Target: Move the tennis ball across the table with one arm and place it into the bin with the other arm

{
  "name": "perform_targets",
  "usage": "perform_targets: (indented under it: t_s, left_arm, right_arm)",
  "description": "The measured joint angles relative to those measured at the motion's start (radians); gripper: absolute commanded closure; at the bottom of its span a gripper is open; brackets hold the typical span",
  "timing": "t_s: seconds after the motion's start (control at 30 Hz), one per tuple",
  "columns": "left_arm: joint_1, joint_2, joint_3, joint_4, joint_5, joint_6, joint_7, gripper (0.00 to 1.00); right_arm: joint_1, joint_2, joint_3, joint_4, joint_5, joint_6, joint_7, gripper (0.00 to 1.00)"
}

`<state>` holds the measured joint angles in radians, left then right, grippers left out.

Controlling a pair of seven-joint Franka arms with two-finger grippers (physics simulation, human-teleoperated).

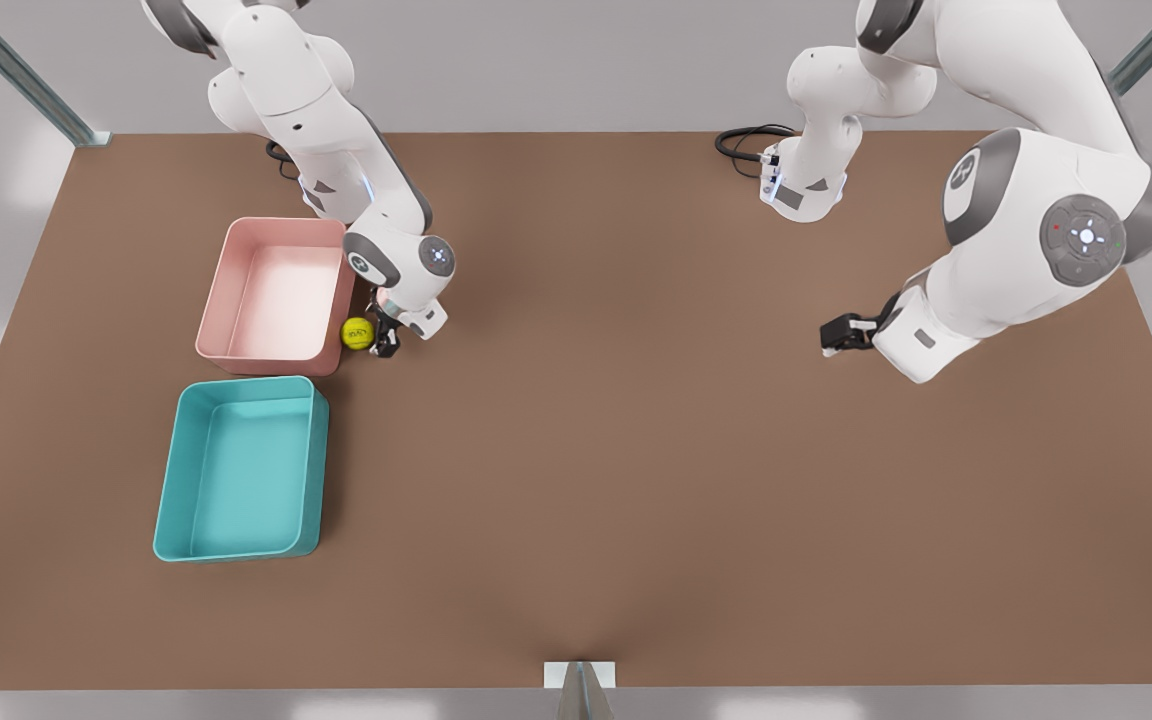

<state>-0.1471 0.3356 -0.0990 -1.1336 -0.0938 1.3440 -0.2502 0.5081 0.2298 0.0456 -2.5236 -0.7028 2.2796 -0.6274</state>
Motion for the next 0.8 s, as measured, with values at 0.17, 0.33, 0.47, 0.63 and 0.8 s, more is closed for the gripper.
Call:
perform_targets:
  t_s: [0.17,0.33,0.47,0.63,0.8]
  left_arm:
    - [0.004,-0.008,-0.004,0.001,0.000,-0.027,-0.012,0.00]
    - [0.022,-0.022,-0.002,0.000,-0.006,-0.060,-0.020,0.00]
    - [0.040,-0.023,-0.002,0.000,-0.008,-0.075,-0.025,0.00]
    - [0.042,-0.022,-0.002,0.000,-0.009,-0.083,-0.029,0.00]
    - [0.044,-0.020,-0.002,0.000,-0.009,-0.086,-0.033,0.00]
  right_arm:
    - [-0.008,0.014,-0.001,0.000,0.001,0.003,0.011,0.00]
    - [-0.014,0.028,-0.001,0.000,0.001,0.004,0.020,0.00]
    - [-0.018,0.038,-0.002,0.000,0.001,0.005,0.024,0.00]
    - [-0.039,0.048,-0.003,0.001,-0.003,0.006,0.029,0.00]
    - [-0.050,0.053,-0.004,0.001,-0.005,0.006,0.031,0.00]
